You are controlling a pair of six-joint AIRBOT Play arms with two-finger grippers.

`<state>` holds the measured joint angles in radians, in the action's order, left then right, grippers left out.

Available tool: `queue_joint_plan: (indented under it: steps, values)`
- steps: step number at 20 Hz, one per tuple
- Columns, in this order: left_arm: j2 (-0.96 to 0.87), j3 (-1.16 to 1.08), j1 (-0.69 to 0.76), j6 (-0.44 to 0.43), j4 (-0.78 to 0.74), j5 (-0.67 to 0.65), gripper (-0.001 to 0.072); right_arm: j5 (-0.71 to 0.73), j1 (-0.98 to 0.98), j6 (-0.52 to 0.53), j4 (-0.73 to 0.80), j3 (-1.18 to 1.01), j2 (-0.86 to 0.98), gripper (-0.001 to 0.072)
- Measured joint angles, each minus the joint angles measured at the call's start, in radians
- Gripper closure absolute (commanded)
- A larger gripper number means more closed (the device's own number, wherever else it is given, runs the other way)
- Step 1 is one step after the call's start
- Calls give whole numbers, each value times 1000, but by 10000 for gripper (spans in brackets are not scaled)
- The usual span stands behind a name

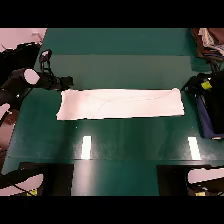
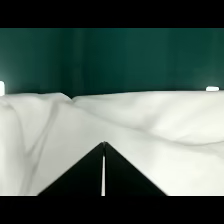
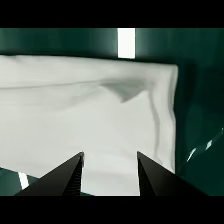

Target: Fold the shirts.

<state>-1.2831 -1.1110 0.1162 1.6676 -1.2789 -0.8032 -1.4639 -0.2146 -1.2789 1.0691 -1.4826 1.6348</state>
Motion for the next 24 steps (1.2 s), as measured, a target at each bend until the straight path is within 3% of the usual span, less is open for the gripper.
queue_joint_plan:
  steps: [1,2,8,10,12,13,17,24]
  values:
    - [0,-6,0,-2,13,-20,685,-4,-27,7,-1,29,-3,217]
    - [-2,-10,0,-7,28,-33,685,-10,-56,18,-3,63,-5,201]
    - [-6,-17,50,-43,134,-63,686,16,-133,89,-121,225,40,205]
    - [-16,-17,104,-47,148,-46,686,45,-111,99,-158,245,54,309]
    - [-37,-18,165,-49,156,-9,686,81,-78,106,-169,256,63,586]
    - [-53,-20,197,-48,164,14,686,103,-59,112,-172,260,67,672]
    - [-154,-65,311,-41,199,60,686,119,3,145,-176,222,72,697]
    - [-404,-277,458,-35,223,82,686,-5,111,139,-273,4,-63,698]
